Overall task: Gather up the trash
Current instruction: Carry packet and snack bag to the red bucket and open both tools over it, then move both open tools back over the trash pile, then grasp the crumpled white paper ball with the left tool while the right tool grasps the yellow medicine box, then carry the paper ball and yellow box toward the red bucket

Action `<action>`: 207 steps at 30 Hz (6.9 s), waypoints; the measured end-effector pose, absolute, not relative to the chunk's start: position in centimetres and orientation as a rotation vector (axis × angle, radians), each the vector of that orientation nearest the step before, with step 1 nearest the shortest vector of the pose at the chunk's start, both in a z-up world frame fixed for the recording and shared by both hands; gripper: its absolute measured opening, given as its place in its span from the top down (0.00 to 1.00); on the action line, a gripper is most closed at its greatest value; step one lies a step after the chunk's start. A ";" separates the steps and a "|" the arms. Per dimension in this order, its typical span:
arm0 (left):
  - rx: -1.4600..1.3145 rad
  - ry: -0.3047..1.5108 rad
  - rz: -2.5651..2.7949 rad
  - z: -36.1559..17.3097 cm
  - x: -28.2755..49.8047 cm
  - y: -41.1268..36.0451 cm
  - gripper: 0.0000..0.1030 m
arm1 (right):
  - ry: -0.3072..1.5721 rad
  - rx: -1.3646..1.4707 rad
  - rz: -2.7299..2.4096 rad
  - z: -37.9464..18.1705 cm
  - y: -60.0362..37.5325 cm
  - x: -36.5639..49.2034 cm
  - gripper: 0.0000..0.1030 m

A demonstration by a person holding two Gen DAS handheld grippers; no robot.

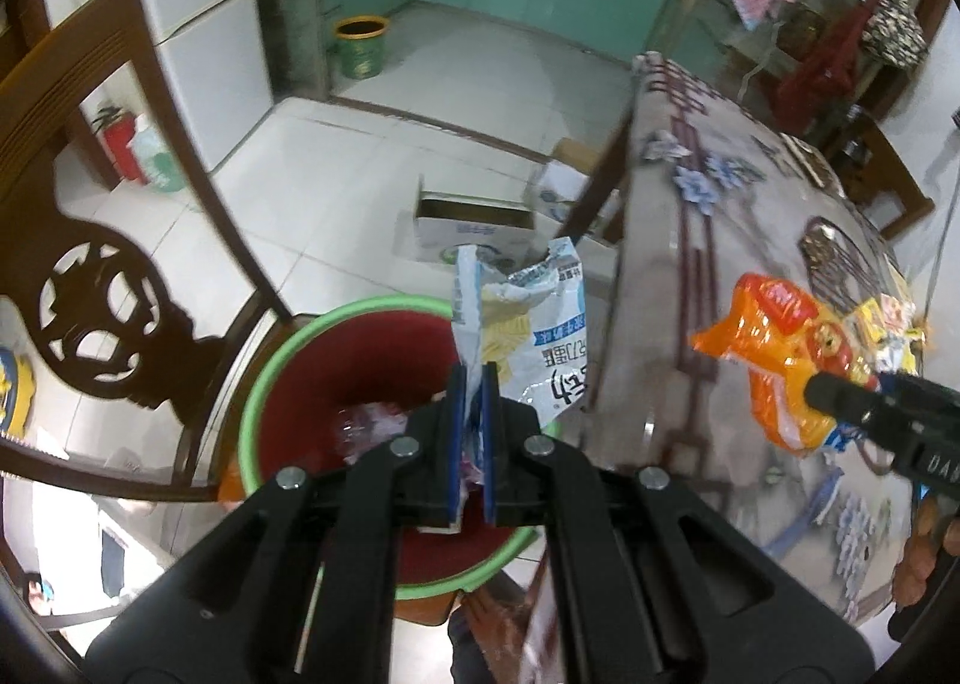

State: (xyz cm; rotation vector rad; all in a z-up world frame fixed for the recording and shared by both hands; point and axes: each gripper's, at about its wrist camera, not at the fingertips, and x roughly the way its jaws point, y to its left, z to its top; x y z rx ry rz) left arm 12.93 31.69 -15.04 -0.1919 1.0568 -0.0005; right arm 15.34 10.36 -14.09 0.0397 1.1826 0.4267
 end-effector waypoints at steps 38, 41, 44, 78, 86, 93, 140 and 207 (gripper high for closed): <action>-0.214 1.058 0.017 -15.3 10.8 31.7 0.64 | 1.199 0.045 0.476 -14.8 11.8 13.3 0.31; -0.183 1.055 -0.037 -14.9 11.5 29.1 0.64 | 1.179 0.081 0.418 -14.2 8.9 12.6 0.31; -0.152 1.053 -0.096 -14.6 12.0 26.6 0.64 | 1.161 0.128 0.342 -13.7 5.4 11.8 0.31; 0.151 1.027 -0.503 -12.0 12.0 -14.7 0.44 | 1.099 0.409 -0.366 -18.7 -42.8 15.7 0.19; 0.247 1.052 -0.587 -14.0 16.3 -21.7 0.40 | 1.156 0.277 -0.284 -21.0 -41.8 17.9 0.42; 0.325 1.100 -0.660 -17.4 18.9 -26.5 0.38 | 1.102 0.335 -0.208 -20.3 -43.3 17.3 0.58; 0.067 0.904 -0.427 -7.3 10.3 -9.2 0.47 | 0.866 0.226 -0.138 -6.7 -30.3 7.4 0.58; -0.162 0.945 -0.044 -10.4 9.3 25.9 0.47 | 0.962 0.009 0.265 -9.1 4.8 12.3 0.58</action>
